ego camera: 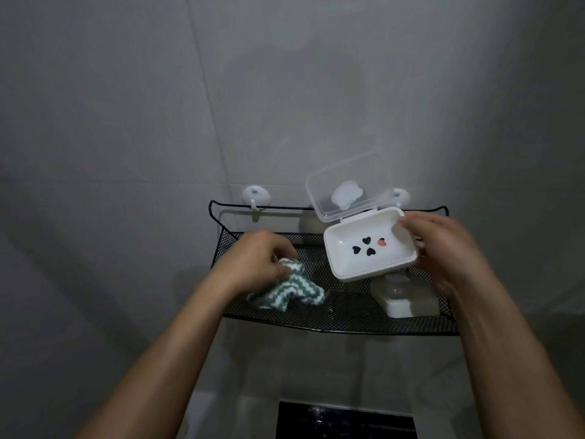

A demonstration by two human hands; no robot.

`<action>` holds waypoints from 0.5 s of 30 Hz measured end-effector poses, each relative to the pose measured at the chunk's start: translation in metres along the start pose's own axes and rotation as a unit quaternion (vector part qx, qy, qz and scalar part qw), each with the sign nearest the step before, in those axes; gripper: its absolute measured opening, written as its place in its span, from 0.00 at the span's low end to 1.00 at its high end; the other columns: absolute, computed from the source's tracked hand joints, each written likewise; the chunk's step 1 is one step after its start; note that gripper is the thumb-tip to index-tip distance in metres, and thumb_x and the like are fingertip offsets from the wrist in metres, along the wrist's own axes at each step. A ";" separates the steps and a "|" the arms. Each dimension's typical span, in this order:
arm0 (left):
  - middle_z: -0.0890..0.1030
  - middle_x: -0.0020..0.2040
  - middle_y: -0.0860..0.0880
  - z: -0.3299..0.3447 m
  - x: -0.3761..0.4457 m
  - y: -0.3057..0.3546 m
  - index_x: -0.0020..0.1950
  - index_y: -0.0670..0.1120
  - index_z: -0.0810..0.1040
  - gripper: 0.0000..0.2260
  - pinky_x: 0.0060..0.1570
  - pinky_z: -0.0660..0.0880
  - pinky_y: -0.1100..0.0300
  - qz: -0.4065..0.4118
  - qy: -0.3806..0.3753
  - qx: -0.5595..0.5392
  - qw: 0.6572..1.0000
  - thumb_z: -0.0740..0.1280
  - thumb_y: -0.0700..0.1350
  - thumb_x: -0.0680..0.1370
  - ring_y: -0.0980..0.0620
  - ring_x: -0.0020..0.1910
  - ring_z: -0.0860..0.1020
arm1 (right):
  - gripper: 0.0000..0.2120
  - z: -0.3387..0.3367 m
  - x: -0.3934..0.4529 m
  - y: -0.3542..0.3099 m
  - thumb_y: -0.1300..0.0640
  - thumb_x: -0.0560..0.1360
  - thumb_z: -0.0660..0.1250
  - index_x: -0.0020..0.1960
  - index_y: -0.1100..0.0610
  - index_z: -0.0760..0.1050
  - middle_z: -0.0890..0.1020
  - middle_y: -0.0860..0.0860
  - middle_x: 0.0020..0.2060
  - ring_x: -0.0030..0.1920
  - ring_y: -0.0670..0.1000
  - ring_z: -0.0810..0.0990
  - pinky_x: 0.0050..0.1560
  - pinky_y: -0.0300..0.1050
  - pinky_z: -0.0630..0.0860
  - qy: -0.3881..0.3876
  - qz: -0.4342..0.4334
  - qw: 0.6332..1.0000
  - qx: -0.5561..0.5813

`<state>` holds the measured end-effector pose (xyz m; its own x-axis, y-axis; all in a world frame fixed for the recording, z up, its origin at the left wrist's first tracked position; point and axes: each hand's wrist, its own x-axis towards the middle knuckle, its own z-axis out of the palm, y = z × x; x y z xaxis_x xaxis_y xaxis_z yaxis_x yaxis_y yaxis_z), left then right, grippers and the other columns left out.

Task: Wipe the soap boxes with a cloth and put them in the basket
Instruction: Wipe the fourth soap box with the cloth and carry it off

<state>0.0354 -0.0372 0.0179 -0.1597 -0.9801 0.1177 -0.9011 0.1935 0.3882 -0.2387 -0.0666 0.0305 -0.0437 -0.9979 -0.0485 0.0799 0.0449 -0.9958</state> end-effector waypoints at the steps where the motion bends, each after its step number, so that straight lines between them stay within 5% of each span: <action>1: 0.84 0.48 0.56 -0.005 0.003 -0.001 0.54 0.53 0.84 0.10 0.52 0.76 0.59 -0.013 0.031 -0.036 0.999 0.73 0.45 0.73 0.56 0.48 0.81 | 0.06 0.001 0.001 0.000 0.62 0.77 0.66 0.45 0.59 0.83 0.86 0.55 0.35 0.33 0.53 0.84 0.31 0.47 0.79 -0.005 -0.002 1.000 -0.008; 6: 0.84 0.43 0.56 -0.039 0.015 0.007 0.52 0.51 0.84 0.07 0.47 0.78 0.57 -0.005 0.219 -0.150 0.964 0.71 0.51 0.76 0.57 0.40 0.81 | 0.05 0.006 0.003 -0.001 0.62 0.75 0.70 0.42 0.54 0.81 0.83 0.52 0.37 0.32 0.49 0.81 0.32 0.42 0.74 -0.029 -0.038 0.998 -0.047; 11: 0.84 0.43 0.55 -0.059 0.024 0.031 0.55 0.54 0.83 0.17 0.42 0.79 0.55 0.041 0.156 -0.167 0.973 0.68 0.61 0.73 0.57 0.36 0.80 | 0.04 0.018 0.003 -0.007 0.57 0.75 0.71 0.46 0.52 0.85 0.85 0.50 0.38 0.37 0.49 0.82 0.36 0.42 0.75 -0.086 -0.062 0.991 -0.084; 15: 0.85 0.36 0.49 -0.057 0.029 0.032 0.45 0.46 0.86 0.09 0.34 0.75 0.59 0.034 0.112 -0.220 0.968 0.70 0.50 0.77 0.54 0.28 0.75 | 0.06 0.022 0.004 -0.011 0.54 0.75 0.72 0.49 0.55 0.85 0.86 0.53 0.41 0.39 0.51 0.83 0.40 0.44 0.78 -0.103 -0.077 0.989 -0.075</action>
<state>0.0252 -0.0574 0.0855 -0.0777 -0.9397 0.3330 -0.6238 0.3063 0.7191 -0.2174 -0.0719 0.0427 0.1606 -0.9813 0.1065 -0.0612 -0.1176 -0.9912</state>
